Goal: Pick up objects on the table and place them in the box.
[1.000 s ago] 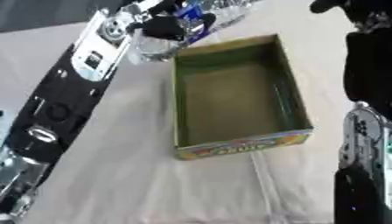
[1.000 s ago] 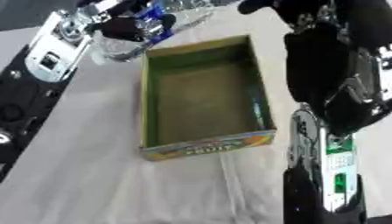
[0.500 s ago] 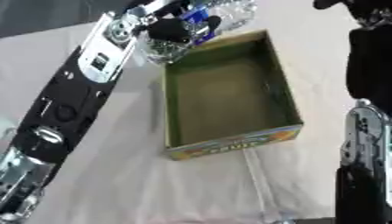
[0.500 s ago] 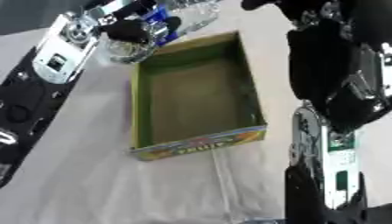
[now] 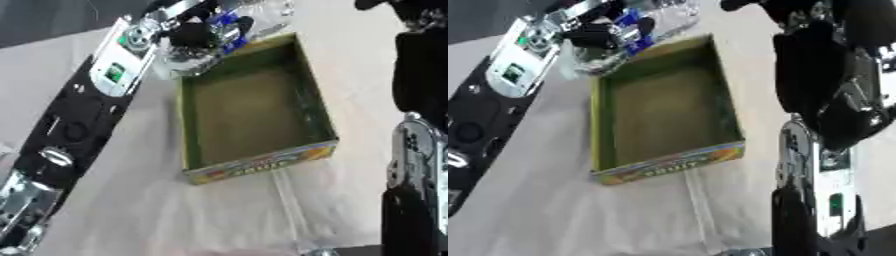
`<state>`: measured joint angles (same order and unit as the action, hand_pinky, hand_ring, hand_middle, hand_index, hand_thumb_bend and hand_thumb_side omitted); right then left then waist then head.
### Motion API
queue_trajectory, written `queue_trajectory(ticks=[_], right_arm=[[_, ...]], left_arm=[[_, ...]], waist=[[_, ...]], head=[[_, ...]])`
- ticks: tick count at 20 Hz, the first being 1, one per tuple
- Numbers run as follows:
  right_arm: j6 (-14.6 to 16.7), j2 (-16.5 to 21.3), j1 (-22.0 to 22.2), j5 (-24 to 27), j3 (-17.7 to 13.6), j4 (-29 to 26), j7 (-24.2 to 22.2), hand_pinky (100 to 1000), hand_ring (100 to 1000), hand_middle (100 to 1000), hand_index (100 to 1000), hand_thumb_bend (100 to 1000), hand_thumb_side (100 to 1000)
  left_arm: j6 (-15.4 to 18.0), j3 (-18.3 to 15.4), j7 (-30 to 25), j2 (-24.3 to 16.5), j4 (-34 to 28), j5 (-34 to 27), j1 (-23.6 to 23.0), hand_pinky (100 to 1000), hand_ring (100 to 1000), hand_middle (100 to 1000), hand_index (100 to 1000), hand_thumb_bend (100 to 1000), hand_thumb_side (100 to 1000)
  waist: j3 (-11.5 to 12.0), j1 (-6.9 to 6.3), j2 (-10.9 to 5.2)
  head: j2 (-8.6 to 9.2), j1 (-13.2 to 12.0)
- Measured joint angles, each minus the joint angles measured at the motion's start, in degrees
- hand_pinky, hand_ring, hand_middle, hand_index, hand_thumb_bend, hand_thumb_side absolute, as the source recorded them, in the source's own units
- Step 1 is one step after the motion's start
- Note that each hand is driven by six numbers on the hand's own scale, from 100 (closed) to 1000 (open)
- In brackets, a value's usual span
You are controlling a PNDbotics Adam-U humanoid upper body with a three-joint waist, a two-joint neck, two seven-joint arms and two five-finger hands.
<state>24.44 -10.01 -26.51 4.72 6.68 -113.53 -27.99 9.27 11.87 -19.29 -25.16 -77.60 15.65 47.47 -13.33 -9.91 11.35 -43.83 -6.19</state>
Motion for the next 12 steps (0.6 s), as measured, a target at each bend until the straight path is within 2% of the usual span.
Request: queue_trajectory(ticks=[1, 3, 4, 8, 12], right_arm=[[0.0, 0.0, 0.0, 0.0, 0.0, 0.0, 0.0, 608, 729, 853, 837, 100, 1000], [0.0, 0.0, 0.0, 0.0, 0.0, 0.0, 0.0, 608, 729, 853, 838, 100, 1000], [0.0, 0.0, 0.0, 0.0, 0.0, 0.0, 0.0, 608, 729, 853, 838, 100, 1000], [-0.1, 0.5, 0.0, 0.0, 0.0, 0.0, -0.1, 608, 729, 853, 838, 100, 1000], [-0.2, 0.5, 0.0, 0.0, 0.0, 0.0, -0.2, 608, 730, 854, 840, 100, 1000]], left_arm=[[0.3, 0.0, 0.1, 0.0, 0.0, 0.0, 0.0, 740, 851, 1000, 991, 130, 1000], [1.0, 0.0, -0.2, 0.0, 0.0, -0.1, 0.0, 849, 921, 1000, 1000, 162, 1000], [1.3, 0.0, -0.3, 0.0, 0.0, -0.1, 0.0, 867, 931, 1000, 1000, 168, 1000], [1.9, 0.0, -0.8, 0.0, 0.0, -0.2, 0.0, 857, 919, 1000, 1000, 179, 1000], [2.3, -0.1, 0.5, 0.0, 0.0, -0.4, 0.0, 764, 856, 1000, 992, 140, 1000]], waist=[[0.0, -0.04, -0.01], [0.0, -0.08, -0.02], [0.0, -0.11, -0.02], [0.0, -0.18, -0.02], [0.1, -0.18, -0.02]], head=[[0.00, 0.1], [0.00, 0.1], [0.00, 0.1], [0.00, 0.1], [0.00, 0.2]])
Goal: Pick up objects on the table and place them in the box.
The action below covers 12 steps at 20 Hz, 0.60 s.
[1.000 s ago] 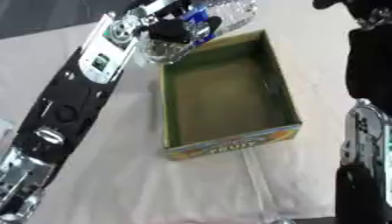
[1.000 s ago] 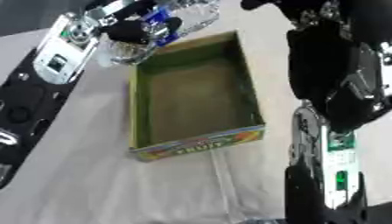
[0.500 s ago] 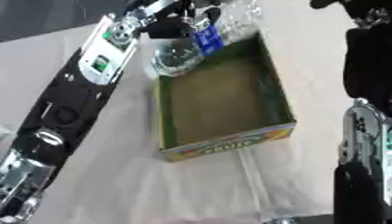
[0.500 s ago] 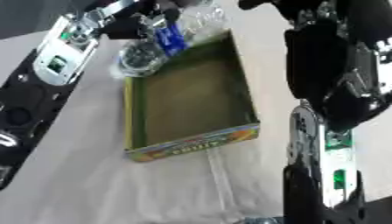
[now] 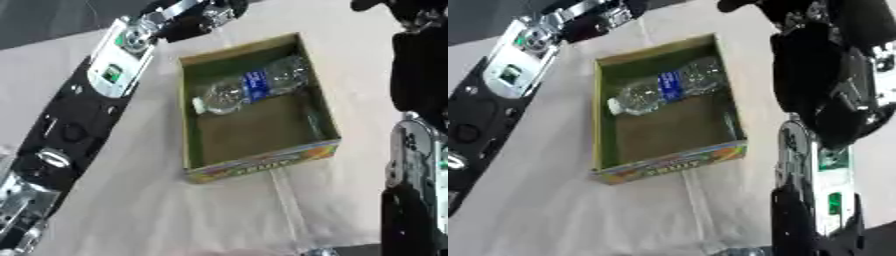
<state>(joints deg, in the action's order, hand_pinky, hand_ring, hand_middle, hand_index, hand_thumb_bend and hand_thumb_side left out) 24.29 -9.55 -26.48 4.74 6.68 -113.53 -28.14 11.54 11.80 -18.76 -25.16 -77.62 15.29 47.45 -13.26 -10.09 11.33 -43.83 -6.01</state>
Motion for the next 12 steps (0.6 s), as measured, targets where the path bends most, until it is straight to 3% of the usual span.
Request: queue_trajectory(ticks=[3, 6, 12], right_arm=[[-0.1, 0.0, 0.1, 0.0, 0.0, 0.0, -0.1, 608, 731, 855, 840, 100, 1000], [-0.3, 0.0, 0.2, 0.1, 0.0, 0.0, -0.3, 609, 735, 854, 846, 100, 1000], [-0.3, -0.1, 0.1, 0.0, 0.0, 0.0, -0.4, 616, 764, 855, 867, 100, 1000]], left_arm=[[0.4, -0.8, 4.4, -0.1, -1.3, -0.7, -0.6, 752, 838, 1000, 975, 100, 1000], [0.9, -1.3, 10.3, -0.7, -4.4, -1.2, -2.5, 770, 835, 1000, 963, 100, 938], [-0.1, -1.9, 20.0, -5.0, -12.8, -1.7, -7.8, 798, 844, 1000, 955, 100, 927]], waist=[[0.7, 0.11, 0.00], [1.9, 0.91, 0.00], [6.5, 2.95, 0.01]], head=[[0.00, 0.4], [0.00, 0.5], [-0.02, 1.7]])
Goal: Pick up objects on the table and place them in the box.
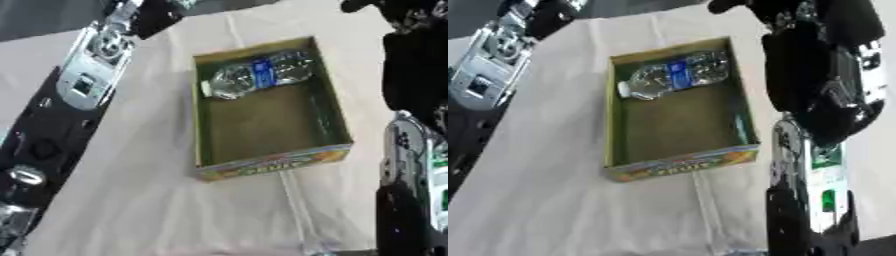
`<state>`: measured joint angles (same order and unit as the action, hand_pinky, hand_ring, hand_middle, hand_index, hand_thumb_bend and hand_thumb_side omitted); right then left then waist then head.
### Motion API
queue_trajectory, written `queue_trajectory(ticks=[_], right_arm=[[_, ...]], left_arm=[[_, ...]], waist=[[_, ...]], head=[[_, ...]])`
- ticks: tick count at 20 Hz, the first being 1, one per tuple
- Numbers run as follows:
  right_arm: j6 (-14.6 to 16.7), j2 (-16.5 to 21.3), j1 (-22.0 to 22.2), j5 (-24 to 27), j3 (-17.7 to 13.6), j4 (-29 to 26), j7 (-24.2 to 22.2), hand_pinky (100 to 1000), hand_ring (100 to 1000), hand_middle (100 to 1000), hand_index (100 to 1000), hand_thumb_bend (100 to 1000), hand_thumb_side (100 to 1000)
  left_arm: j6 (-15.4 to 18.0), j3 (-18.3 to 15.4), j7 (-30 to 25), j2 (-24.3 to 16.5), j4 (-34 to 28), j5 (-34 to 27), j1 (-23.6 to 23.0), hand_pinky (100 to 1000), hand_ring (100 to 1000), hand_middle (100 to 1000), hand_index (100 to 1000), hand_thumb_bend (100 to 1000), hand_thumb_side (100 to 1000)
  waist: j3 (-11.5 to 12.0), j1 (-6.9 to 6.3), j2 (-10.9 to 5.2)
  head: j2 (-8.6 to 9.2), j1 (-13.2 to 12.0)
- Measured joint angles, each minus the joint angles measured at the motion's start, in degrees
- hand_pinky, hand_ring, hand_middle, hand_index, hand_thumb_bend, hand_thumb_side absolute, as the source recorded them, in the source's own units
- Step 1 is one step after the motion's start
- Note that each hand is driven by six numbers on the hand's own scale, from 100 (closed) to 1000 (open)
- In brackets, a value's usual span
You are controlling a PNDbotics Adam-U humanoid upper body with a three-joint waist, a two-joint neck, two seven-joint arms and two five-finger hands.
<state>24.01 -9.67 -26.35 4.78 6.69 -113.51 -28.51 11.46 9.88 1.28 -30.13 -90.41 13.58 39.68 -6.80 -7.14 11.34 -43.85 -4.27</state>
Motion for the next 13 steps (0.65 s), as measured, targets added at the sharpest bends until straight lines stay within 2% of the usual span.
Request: queue_trajectory(ticks=[5, 8, 13], right_arm=[[0.5, -1.0, -0.2, -0.4, 0.0, 0.3, 0.3, 625, 785, 865, 880, 100, 1000], [0.9, -1.5, -0.2, -0.9, 0.0, 0.8, 0.7, 633, 796, 881, 898, 100, 1000], [1.3, -1.7, -0.8, -1.0, 0.3, 1.3, 1.2, 648, 813, 906, 913, 100, 1000]], left_arm=[[-1.1, -1.1, 4.5, -1.3, -6.5, -0.5, -4.0, 801, 849, 1000, 947, 100, 910], [-1.5, -2.2, 6.7, -0.9, -10.5, 0.6, -6.1, 803, 853, 1000, 943, 100, 901], [-1.8, -3.8, 10.2, 2.7, -16.3, 3.9, -9.6, 791, 845, 1000, 935, 100, 910]], waist=[[4.9, 2.05, 0.18], [7.6, 3.13, 0.89], [11.1, 4.69, 2.20]], head=[[0.00, 0.9], [0.01, 1.3], [0.07, 1.4]])
